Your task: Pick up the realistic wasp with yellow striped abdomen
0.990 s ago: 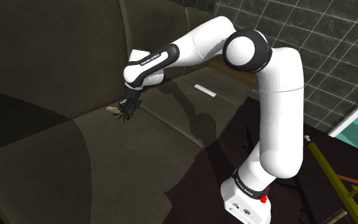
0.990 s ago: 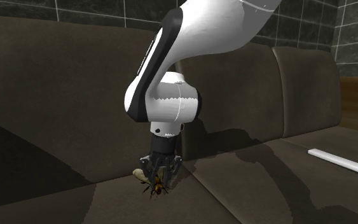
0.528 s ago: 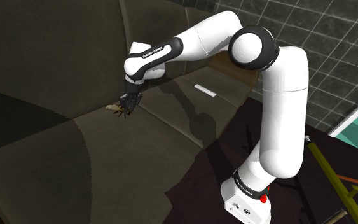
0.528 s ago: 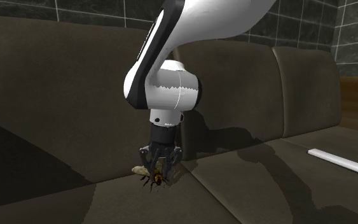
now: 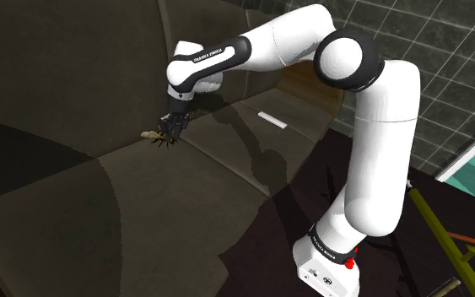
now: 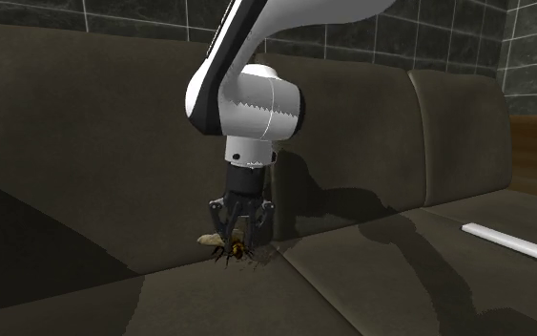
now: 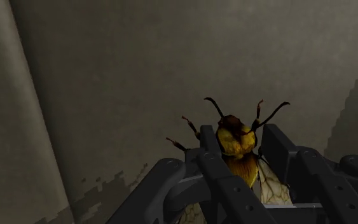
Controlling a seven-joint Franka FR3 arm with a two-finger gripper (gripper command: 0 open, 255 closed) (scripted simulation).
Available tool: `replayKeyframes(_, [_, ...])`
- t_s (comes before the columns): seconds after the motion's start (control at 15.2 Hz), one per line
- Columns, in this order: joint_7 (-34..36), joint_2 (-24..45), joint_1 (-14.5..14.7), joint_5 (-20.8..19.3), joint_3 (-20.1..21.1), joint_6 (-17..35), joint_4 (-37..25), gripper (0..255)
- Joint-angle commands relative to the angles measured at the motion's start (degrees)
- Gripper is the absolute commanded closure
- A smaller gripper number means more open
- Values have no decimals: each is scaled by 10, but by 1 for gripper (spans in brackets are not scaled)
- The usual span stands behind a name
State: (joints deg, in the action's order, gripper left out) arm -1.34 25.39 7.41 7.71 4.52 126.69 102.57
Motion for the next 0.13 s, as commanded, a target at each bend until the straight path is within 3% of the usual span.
replayKeyframes(0.0, [2, -3, 1, 0, 0, -7, -5, 255])
replayKeyframes(0.07, [2, -3, 1, 0, 0, -7, -5, 255])
